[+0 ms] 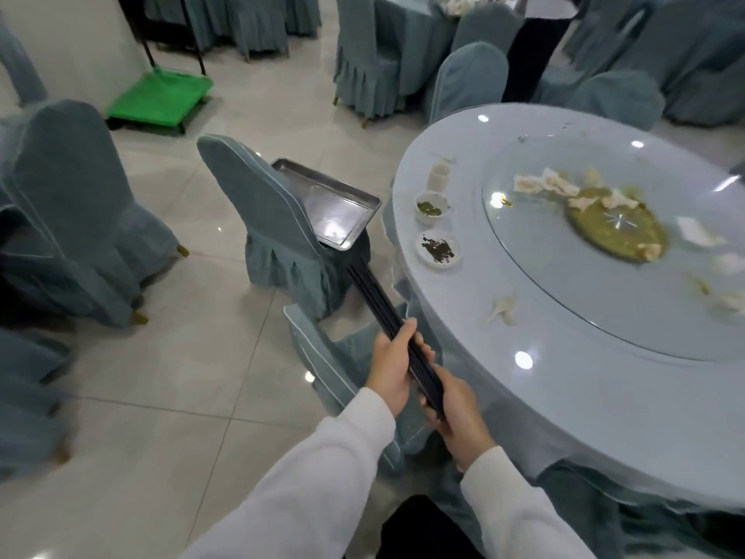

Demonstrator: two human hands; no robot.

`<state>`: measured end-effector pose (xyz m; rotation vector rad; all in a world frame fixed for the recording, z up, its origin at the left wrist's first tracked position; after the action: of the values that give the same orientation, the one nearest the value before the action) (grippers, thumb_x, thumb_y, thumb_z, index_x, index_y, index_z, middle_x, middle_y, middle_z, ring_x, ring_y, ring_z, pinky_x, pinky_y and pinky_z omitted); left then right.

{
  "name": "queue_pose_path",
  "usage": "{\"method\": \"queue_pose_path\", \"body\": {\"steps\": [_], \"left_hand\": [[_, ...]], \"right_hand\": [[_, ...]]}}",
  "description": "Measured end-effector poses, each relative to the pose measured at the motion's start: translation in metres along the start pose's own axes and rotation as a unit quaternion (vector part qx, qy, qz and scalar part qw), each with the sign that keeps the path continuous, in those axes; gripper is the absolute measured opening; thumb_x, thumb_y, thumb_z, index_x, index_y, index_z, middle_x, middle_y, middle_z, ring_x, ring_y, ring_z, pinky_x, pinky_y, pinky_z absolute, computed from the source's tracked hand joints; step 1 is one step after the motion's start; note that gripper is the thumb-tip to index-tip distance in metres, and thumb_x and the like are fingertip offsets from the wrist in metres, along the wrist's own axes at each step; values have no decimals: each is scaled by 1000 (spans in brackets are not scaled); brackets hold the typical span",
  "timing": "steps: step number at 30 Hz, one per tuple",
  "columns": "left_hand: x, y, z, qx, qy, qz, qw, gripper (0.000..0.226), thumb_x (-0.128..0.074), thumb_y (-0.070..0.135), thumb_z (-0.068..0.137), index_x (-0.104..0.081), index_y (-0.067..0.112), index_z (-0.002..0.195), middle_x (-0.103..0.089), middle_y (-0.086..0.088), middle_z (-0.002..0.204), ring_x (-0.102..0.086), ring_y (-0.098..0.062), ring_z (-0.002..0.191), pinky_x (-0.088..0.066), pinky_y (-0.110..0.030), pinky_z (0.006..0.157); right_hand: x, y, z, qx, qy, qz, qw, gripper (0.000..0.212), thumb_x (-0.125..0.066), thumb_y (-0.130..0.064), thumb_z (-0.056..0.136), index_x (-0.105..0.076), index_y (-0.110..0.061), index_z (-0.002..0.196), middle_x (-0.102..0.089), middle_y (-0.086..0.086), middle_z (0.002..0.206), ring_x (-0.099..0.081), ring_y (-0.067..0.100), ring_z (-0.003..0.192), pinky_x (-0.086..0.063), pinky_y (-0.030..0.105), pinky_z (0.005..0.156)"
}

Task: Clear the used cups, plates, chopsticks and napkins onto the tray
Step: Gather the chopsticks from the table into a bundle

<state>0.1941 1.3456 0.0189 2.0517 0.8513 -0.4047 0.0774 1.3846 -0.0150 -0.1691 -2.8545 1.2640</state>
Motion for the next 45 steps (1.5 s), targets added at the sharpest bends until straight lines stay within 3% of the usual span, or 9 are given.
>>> {"method": "queue_pose_path", "body": {"steps": [4, 12, 16, 19, 27, 31, 36, 42, 45], "left_hand": [[-18, -8, 35, 32, -14, 62, 997, 19, -59, 17, 108, -45, 12, 96, -46, 0, 65, -46, -15, 57, -48, -30, 57], [-58, -27, 115, 118, -32, 205, 971, 19, -60, 14, 106, -48, 14, 91, -50, -2, 65, -49, -16, 52, -47, -28, 51], [-79, -43, 163, 157, -31, 267, 950, 17, -63, 16, 104, -53, 11, 91, -52, -4, 64, -50, -18, 52, -48, -28, 50], [-95, -50, 196, 170, -35, 304, 937, 21, -68, 26, 102, -58, 9, 94, -55, -2, 64, -52, -18, 53, -48, -30, 53], [-143, -76, 273, 175, -51, 453, 873, 52, -66, 58, 97, -71, 7, 108, -60, -1, 66, -60, -17, 59, -52, -30, 62], [-159, -84, 301, 167, -64, 510, 841, 42, -63, 49, 99, -71, 9, 109, -68, -2, 73, -64, -16, 60, -55, -28, 59], [-174, -88, 330, 158, -75, 590, 789, 30, -62, 39, 100, -72, 15, 114, -77, -5, 107, -74, -24, 97, -60, -41, 93], [-181, -89, 356, 150, -63, 652, 741, 22, -65, 42, 98, -65, 20, 101, -72, -1, 95, -70, -19, 88, -53, -32, 77], [-186, -89, 365, 147, -61, 679, 717, 28, -65, 42, 98, -63, 16, 109, -70, -3, 100, -69, -23, 96, -53, -36, 86]], "right_hand": [[30, -11, 24, 12, 70, -22, 997, 30, -65, -31, 92, -74, -23, 65, -63, 6, 67, -56, 16, 54, -42, 29, 50], [86, -48, 99, 30, 82, 119, 989, 21, -63, -20, 102, -70, -4, 112, -80, 9, 87, -77, 25, 79, -61, 35, 67], [99, -72, 140, 8, 41, 143, 989, 25, -62, -31, 104, -68, -15, 123, -78, 6, 113, -76, 24, 106, -60, 46, 100], [103, -88, 166, -17, 5, 150, 988, 29, -60, -37, 106, -64, -23, 132, -72, 2, 128, -71, 23, 117, -55, 49, 108], [123, -120, 234, -61, -46, 193, 978, 40, -63, -50, 102, -67, -26, 134, -75, -4, 127, -74, 22, 115, -62, 48, 97], [131, -125, 263, -93, -36, 207, 973, 35, -64, -48, 102, -72, -23, 126, -75, -2, 125, -73, 28, 114, -63, 49, 94], [138, -129, 288, -131, -27, 242, 961, 31, -58, -41, 106, -69, -22, 128, -73, 0, 128, -69, 29, 117, -63, 48, 91], [142, -131, 312, -161, -12, 291, 943, 32, -60, -35, 106, -69, -18, 130, -75, 2, 126, -70, 32, 118, -63, 51, 84], [145, -128, 325, -179, -5, 312, 933, 28, -62, -34, 104, -71, -19, 126, -78, 2, 118, -72, 30, 109, -64, 47, 75]]}}
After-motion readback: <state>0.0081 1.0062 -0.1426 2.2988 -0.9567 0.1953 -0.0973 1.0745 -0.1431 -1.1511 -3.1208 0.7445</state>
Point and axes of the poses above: each hand's wrist, its own z-axis towards the middle knuckle, its own x-axis out of the back of the hand, y = z × x, the point moved 6 cm from there along z, towards the middle knuckle
